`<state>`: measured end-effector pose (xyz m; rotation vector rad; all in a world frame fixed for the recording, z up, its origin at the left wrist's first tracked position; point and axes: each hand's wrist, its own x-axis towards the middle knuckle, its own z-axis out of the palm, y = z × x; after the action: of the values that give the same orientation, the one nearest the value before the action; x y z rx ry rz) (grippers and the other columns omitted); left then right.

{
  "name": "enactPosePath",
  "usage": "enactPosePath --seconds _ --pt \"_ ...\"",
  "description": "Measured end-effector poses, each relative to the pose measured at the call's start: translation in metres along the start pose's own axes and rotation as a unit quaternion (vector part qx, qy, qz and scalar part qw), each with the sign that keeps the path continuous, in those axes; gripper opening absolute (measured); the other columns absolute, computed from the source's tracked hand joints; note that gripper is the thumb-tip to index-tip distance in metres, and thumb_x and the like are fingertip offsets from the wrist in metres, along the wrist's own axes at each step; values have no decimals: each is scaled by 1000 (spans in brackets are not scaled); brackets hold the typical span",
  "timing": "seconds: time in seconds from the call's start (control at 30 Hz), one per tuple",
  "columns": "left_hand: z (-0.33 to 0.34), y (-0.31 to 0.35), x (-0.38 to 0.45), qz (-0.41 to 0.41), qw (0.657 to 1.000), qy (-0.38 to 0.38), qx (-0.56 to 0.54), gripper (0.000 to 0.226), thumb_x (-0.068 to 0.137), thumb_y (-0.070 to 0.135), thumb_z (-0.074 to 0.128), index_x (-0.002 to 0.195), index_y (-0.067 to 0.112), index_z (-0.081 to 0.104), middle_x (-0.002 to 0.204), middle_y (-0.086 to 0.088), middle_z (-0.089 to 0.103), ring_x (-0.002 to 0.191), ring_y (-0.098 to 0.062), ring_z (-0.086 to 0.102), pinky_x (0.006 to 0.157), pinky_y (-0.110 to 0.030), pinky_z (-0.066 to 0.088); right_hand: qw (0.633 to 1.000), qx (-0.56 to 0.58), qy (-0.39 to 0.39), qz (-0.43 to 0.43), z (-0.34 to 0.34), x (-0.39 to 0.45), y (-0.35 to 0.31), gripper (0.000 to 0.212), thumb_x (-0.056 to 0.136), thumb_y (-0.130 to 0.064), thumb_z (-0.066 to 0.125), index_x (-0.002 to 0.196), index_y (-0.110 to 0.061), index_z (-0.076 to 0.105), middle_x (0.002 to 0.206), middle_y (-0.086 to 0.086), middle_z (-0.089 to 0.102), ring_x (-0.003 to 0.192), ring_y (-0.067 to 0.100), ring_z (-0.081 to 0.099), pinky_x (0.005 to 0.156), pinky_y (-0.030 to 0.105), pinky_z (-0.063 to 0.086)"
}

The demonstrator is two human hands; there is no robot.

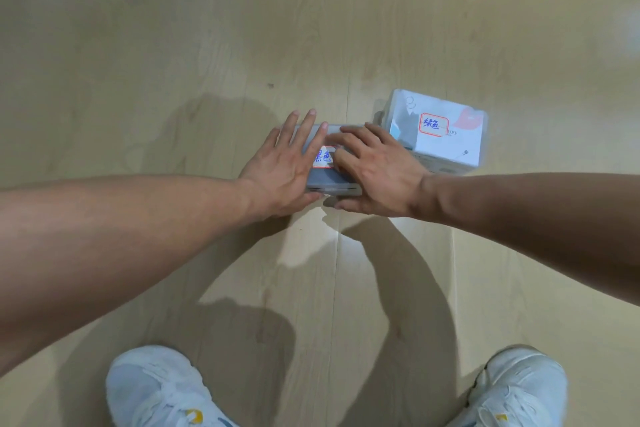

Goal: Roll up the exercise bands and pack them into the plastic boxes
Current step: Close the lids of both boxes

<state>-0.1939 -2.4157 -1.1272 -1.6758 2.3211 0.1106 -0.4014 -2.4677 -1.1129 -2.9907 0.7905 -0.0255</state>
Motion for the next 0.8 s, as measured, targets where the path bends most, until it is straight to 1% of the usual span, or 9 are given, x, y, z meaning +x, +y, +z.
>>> enactPosePath --seconds 0.2,0.27,0.37,0.4,0.43,0.5,0.57,0.67,0.8 --pt "2 -9 -7 7 1000 10 -11 108 86 78 25 161 8 -9 170 -17 -12 157 -38 -8 126 -52 11 998 33 -22 42 -5 1 4 67 72 -69 70 105 -14 54 150 16 46 136 37 45 112 48 34" --pt "3 -10 -9 6 1000 14 -18 105 88 77 25 161 9 -8 170 -16 -12 157 -37 -9 126 -52 10 998 29 -28 43 -4 0 7 66 72 -68 71 106 -14 54 150 17 47 137 39 45 112 49 34" --pt "3 -6 -9 -2 999 13 -39 102 92 75 28 160 10 -11 170 -15 -13 157 -37 -9 126 -52 12 999 -1 -31 31 -4 1 6 64 78 -69 64 109 -13 56 148 18 48 137 41 44 115 54 32" --pt "3 -6 -8 -5 999 12 -43 102 93 74 29 160 9 -12 170 -15 -13 157 -37 -8 126 -52 14 999 -19 -23 15 -5 3 5 62 80 -67 62 110 -13 58 142 17 52 134 41 47 113 55 33" --pt "4 -5 -8 -5 999 12 -43 101 94 74 28 160 9 -12 170 -16 -12 157 -38 -6 125 -52 17 999 -42 -10 -11 -6 5 3 57 83 -64 62 109 -13 60 131 16 57 124 40 53 108 53 38" --pt "4 -4 -8 -2 999 19 -38 100 93 73 21 160 5 -9 169 -19 -6 156 -41 0 122 -52 24 993 -89 17 -70 -6 9 -1 44 86 -54 66 98 -12 64 100 12 62 93 34 58 85 45 46" --pt "4 -4 -8 0 999 19 -34 99 91 72 13 159 3 -8 168 -21 -1 155 -42 5 119 -51 29 989 -111 17 -93 -5 13 -4 35 86 -47 68 86 -12 64 80 8 59 72 30 56 67 39 42" --pt "4 -5 -6 5 999 18 -35 100 89 72 3 159 0 -1 166 -23 8 152 -45 13 114 -49 37 988 -116 -9 -97 -2 16 -8 31 84 -44 70 79 -14 63 68 5 59 60 29 57 58 34 34" --pt "2 -5 -6 11 999 13 -34 103 87 73 -4 159 0 3 164 -24 11 149 -45 16 109 -47 41 990 -117 -19 -80 -1 15 -13 32 82 -42 72 73 -14 60 63 6 59 53 29 56 57 32 26"
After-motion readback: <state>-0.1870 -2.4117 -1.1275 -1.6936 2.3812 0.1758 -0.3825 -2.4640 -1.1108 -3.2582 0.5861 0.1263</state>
